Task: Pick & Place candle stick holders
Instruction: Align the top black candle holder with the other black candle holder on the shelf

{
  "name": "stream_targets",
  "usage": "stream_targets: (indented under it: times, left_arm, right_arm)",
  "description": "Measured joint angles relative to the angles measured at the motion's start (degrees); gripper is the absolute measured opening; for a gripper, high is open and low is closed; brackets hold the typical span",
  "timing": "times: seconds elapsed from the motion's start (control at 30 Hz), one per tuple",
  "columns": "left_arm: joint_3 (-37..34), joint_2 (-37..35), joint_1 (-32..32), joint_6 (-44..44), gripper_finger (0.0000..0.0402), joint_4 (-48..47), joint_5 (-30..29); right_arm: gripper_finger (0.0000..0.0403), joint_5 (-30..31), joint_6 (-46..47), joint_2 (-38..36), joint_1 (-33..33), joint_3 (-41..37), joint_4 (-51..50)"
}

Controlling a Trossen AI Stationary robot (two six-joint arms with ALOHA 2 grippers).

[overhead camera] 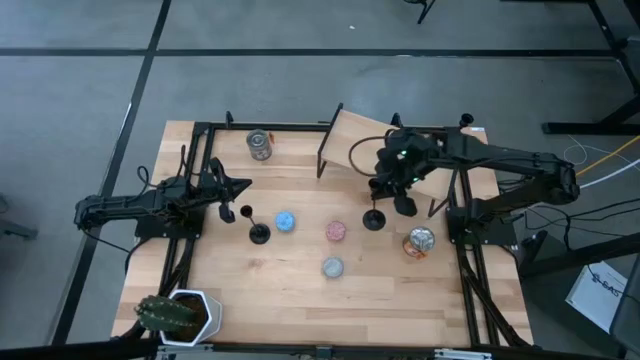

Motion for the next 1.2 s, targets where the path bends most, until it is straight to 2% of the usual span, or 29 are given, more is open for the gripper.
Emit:
stream_targets:
  times: [0.3, 0.5, 0.8, 1.07, 1.2]
  left_arm:
    - [0.0, 0.0, 0.0, 0.0, 0.0009, 0.0, 0.0]
    - [0.0, 0.0, 0.0, 0.0, 0.0008, 0.0, 0.0]
    - [0.0, 0.0, 0.0, 0.0, 0.0012, 0.0, 0.0]
    - [0.0, 0.0, 0.0, 0.0, 0.0011, 0.0, 0.0]
    - [0.0, 0.0, 0.0, 0.0, 0.0013, 0.0, 0.0]
  right_arm:
    - [0.0024, 0.8, 4.3, -10.6, 0.0, 3.0, -6.3]
    - [0.0024, 10.3, 8.8, -18.6, 0.0, 3.0, -10.8]
    - [0.0024, 16.9, 15.3, -28.5, 0.0, 3.0, -16.5]
    - [0.0024, 27.9, 19.5, -34.3, 0.0, 3.0, -22.1]
    - [0.0024, 31.2, 20.6, -35.6, 0.0, 3.0, -23.2]
